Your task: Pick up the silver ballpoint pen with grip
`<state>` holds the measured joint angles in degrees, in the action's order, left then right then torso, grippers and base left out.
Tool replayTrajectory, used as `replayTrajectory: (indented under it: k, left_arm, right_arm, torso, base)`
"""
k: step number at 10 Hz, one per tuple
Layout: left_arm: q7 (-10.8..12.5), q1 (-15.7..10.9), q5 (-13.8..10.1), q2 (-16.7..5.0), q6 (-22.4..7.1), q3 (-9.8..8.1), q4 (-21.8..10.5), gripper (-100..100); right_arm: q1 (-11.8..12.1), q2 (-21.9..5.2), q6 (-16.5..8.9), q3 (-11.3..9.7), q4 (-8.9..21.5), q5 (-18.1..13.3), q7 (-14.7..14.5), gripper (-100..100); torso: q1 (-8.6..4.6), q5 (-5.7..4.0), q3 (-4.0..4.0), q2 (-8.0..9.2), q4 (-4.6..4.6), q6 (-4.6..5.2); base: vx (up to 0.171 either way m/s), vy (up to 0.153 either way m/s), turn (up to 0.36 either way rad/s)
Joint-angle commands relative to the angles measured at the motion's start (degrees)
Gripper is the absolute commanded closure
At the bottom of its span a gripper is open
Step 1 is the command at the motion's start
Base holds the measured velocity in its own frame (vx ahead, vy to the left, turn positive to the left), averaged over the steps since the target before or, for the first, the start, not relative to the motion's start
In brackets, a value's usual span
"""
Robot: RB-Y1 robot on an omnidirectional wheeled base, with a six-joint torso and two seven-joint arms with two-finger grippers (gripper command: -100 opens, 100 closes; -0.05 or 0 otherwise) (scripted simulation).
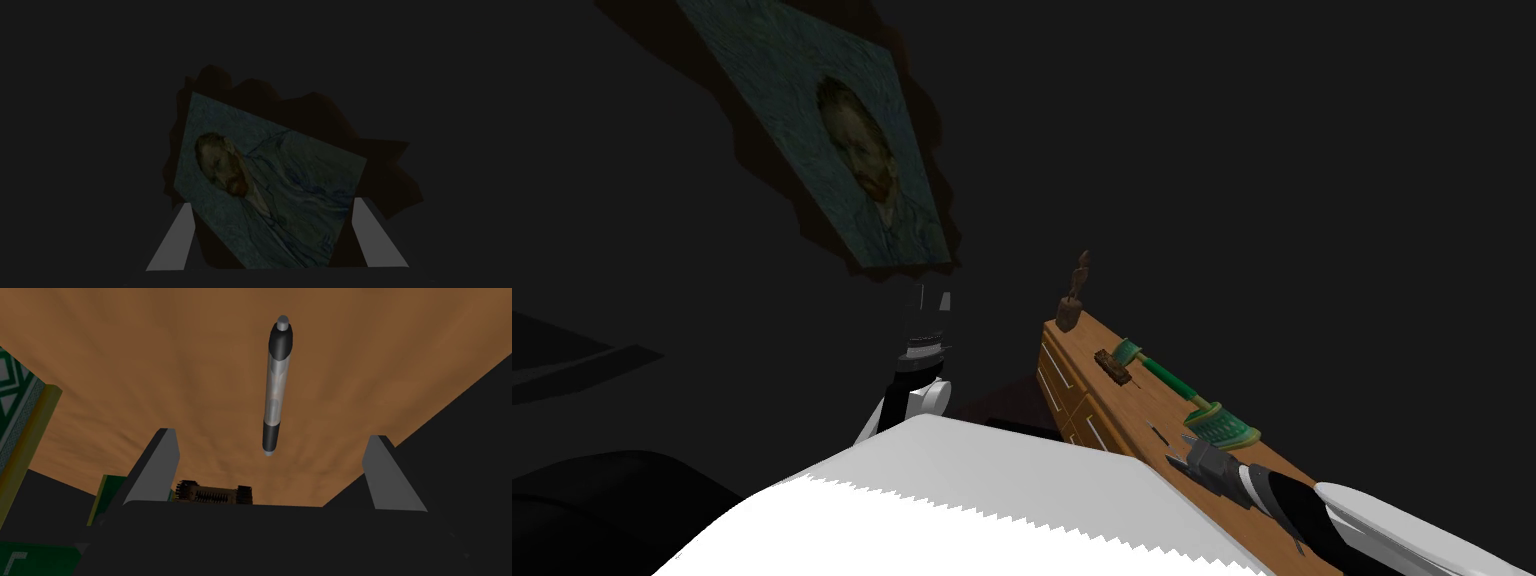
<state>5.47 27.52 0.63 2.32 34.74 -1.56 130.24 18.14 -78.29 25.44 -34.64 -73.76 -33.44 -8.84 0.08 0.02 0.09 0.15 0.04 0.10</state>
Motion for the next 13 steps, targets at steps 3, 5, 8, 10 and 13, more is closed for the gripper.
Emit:
replayTrajectory:
  k: [3, 5, 8, 10, 13]
  left_arm:
    - [0.0, 0.0, 0.0, 0.0, 0.0, 0.0, 0.0, 0]
    - [0.0, 0.0, 0.0, 0.0, 0.0, 0.0, 0.0, 0]
    - [0.0, 0.0, 0.0, 0.0, 0.0, 0.0, 0.0, 0]
    - [0.0, 0.0, 0.0, 0.0, 0.0, 0.0, 0.0, 0]
    - [0.0, 0.0, 0.0, 0.0, 0.0, -0.01, 0.0, 0]
  right_arm:
    - [-1.7, 3.3, -0.1, -0.8, 4.1, -0.7, 0.6, -100]
    - [-2.0, 3.6, -0.1, -0.9, 4.5, -0.8, 0.7, -100]
    - [-2.0, 3.7, -0.1, -1.0, 4.5, -0.8, 0.8, 100]
    - [-2.0, 3.7, -0.1, -1.0, 4.5, -0.8, 0.9, 100]
    - [-0.7, 1.4, 0.0, -0.3, 1.7, -0.3, 0.3, 100]
  torso:
    - [-0.02, -0.01, 0.05, 0.09, 0.02, -0.03]
    - [-0.03, -0.01, 0.08, 0.13, 0.03, -0.02]
    - [-0.04, -0.01, 0.0, 0.0, 0.01, 0.0]
    - [-0.06, -0.02, -0.01, -0.02, 0.0, -0.02]
    - [-0.05, 0.02, -0.03, -0.06, -0.01, 0.07]
  base:
    - [-0.034, -0.006, 0.154]
    - [-0.029, -0.004, 0.079]
    - [0.0, 0.0, 0.0]
    - [0.0, 0.0, 0.0]
    - [0.025, 0.003, -0.121]
